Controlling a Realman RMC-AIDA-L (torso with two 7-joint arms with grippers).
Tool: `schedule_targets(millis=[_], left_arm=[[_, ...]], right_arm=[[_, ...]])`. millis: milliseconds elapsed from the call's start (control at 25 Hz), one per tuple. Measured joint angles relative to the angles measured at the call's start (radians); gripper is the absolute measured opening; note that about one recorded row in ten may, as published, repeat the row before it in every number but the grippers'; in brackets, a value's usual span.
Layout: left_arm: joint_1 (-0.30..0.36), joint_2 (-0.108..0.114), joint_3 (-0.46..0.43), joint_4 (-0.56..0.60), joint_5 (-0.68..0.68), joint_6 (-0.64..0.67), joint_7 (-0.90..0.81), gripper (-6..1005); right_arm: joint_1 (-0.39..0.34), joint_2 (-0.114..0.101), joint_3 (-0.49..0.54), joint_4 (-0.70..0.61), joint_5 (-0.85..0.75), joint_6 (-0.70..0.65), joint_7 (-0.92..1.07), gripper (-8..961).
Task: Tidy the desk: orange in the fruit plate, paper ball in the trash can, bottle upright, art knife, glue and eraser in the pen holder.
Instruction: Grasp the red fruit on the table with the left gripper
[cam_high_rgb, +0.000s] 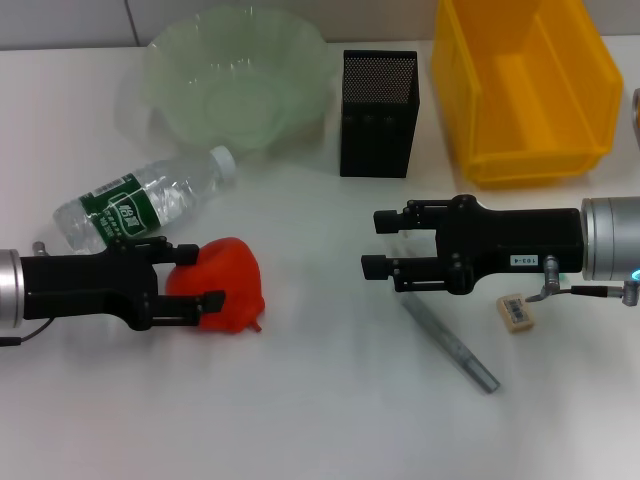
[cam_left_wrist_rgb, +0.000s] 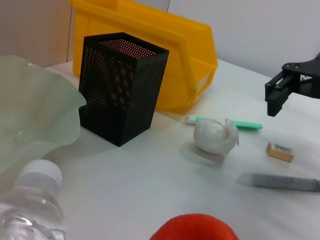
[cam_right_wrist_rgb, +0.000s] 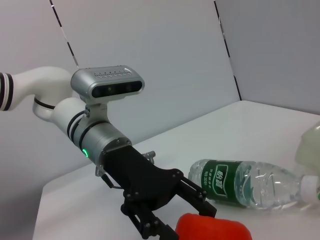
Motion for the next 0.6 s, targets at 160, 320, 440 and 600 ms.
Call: schedule_targets(millis=[160,320,440,600], left_arm=[[0.0,-0.004,0.0,0.003,0.002,-0.004,-0.001,691],[0.001,-0.006,-0.001,0.004,0.002,-0.006,0.002,682],[0.001,-0.006,0.005,0.012,0.004,-0.025,0.003,676],[-0.004,-0.007,0.007,0.019,0.038,-0.036,-0.004,668]], right_arm=[[0.002,0.0,0.0,0.002,0.0,0.0,0.0,669],[0.003,0.0,0.0,0.002,0.0,0.0,0.0,668],[0.003,0.001,0.0,0.002,0.0,0.0,0.0,667],[0.003,0.001,0.0,0.002,0.0,0.0,0.0,666]])
